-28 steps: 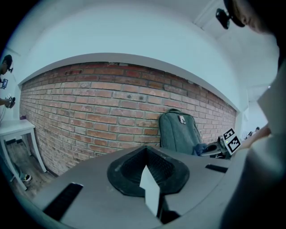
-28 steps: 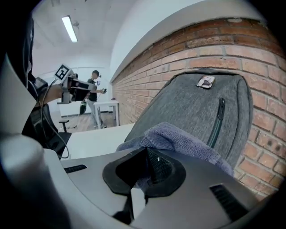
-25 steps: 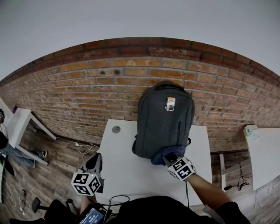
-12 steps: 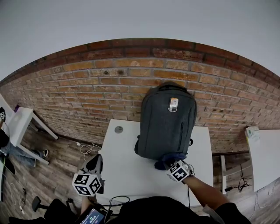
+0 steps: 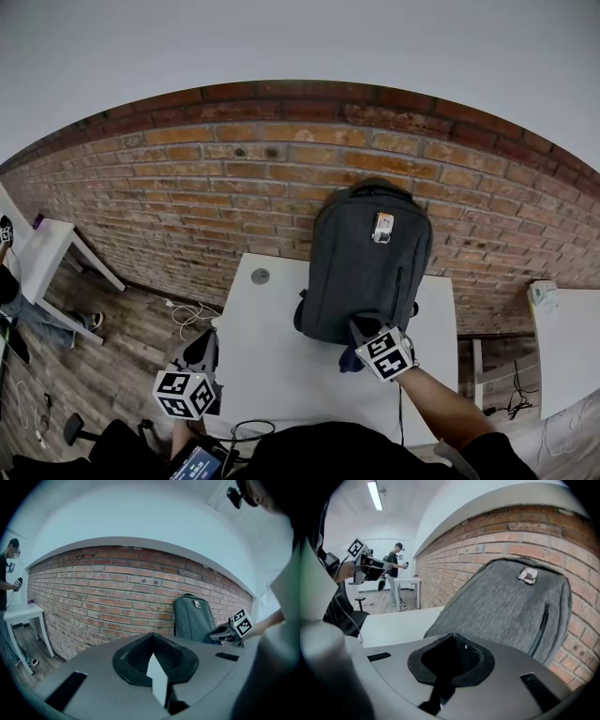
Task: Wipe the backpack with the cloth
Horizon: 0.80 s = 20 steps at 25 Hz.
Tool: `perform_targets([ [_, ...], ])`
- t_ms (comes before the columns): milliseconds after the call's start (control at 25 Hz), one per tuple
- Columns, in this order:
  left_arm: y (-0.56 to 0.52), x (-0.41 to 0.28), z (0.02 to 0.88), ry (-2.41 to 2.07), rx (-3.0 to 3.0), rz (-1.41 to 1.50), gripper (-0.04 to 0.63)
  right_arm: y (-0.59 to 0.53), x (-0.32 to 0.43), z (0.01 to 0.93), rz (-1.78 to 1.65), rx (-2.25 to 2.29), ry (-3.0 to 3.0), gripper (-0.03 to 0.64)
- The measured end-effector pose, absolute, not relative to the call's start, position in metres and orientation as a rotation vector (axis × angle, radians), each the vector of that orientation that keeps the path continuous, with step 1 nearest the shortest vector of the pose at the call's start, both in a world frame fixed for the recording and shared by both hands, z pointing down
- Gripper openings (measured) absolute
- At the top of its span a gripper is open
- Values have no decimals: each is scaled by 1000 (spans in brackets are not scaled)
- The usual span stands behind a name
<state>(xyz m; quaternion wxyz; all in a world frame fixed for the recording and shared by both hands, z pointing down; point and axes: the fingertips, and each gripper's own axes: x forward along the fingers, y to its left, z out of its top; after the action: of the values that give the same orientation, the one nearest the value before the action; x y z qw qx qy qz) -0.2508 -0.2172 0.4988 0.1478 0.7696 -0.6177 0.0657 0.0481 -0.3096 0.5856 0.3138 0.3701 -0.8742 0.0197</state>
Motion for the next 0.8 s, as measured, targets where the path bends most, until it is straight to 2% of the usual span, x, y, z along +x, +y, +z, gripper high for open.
perform_targets([
  [800,-200,-295,501,-1869,2129,154,-3,-482,39,410,-193,1301,-2309,9],
])
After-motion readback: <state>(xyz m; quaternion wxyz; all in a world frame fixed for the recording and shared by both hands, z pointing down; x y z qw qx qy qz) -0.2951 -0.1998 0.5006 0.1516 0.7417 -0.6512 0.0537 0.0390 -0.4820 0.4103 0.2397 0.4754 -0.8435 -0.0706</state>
